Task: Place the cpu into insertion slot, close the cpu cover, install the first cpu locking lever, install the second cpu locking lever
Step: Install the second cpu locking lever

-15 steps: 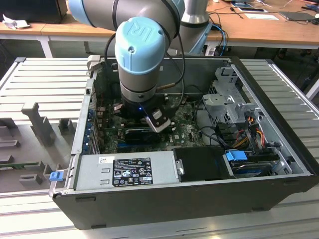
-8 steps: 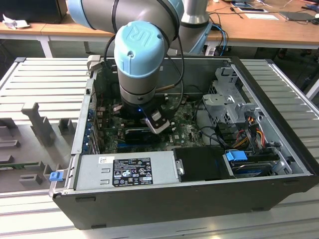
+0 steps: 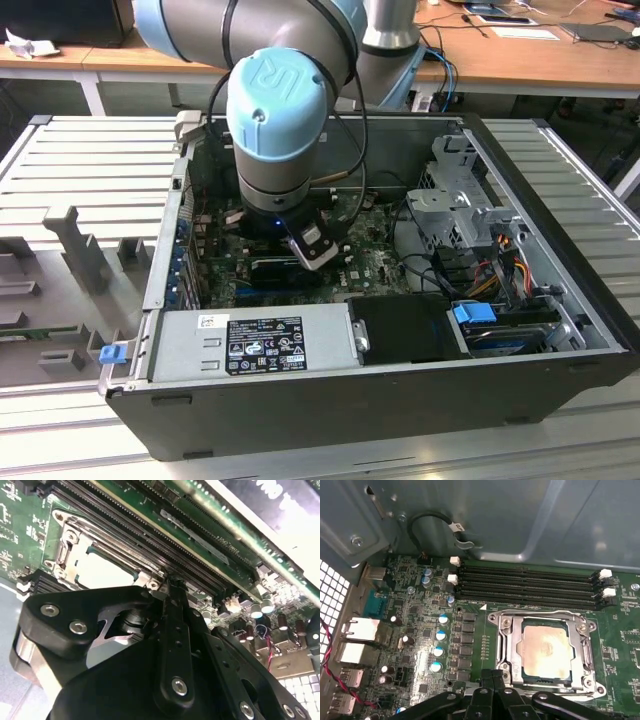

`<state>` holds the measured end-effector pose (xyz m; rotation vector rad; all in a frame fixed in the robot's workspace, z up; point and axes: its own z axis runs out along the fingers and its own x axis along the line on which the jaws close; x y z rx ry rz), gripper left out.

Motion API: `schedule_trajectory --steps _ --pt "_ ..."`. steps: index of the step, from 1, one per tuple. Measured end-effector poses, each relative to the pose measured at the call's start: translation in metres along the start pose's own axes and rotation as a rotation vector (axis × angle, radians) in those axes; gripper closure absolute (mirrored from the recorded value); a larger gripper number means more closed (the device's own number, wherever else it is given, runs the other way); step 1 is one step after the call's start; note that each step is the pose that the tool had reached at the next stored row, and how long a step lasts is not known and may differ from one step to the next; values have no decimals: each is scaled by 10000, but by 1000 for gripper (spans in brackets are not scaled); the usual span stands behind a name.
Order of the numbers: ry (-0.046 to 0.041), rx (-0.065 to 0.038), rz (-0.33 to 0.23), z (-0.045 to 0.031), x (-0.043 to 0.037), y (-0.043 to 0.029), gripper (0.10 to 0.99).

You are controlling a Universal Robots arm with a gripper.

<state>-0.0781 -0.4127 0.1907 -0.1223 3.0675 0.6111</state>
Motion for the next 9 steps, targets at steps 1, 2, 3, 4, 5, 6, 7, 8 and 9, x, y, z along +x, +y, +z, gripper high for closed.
schedule_trajectory --steps 1,2,3,4,5,6,7,8,9 --pt "-1 0 0 2 7 0 980" --pt "-1 -1 0 2 14 2 980" --pt "-2 -2 -1 2 14 2 980" --pt "-2 -1 -1 -6 14 5 980" --pt "-4 -6 -2 -26 13 13 980" --pt "-3 -4 -2 -49 13 23 980" --pt "-2 -2 -1 -85 12 37 980" --pt "-1 -1 -1 -105 12 46 980" --pt "-1 -2 -1 -117 11 51 980"
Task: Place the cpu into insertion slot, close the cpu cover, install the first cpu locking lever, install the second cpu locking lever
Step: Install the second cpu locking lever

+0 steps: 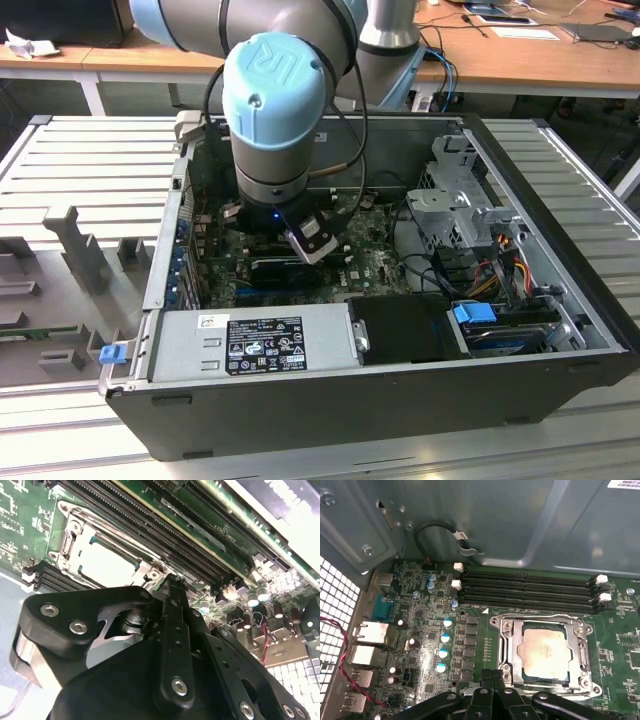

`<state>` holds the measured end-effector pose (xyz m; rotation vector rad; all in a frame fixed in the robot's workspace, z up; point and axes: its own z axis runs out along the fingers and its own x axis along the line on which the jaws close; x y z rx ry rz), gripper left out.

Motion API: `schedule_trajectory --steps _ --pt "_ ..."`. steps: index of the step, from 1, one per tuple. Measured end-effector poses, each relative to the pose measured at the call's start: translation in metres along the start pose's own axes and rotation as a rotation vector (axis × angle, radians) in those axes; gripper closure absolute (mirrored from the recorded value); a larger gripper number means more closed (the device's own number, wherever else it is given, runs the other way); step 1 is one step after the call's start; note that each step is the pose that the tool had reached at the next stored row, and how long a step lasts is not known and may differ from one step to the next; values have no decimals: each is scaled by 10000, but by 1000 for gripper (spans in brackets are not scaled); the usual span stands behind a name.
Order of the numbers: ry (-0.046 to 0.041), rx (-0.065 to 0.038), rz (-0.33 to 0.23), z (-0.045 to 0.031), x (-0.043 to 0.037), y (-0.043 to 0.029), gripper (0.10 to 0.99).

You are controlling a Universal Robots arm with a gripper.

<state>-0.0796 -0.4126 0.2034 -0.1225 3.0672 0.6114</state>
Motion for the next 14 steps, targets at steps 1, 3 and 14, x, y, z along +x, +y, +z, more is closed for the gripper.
schedule_trajectory --steps 1,3,14 --pt "-1 -1 0 -10 0 4 980" --pt "-1 -1 0 -31 -1 13 980" --pt "-2 1 0 -158 -5 66 980"
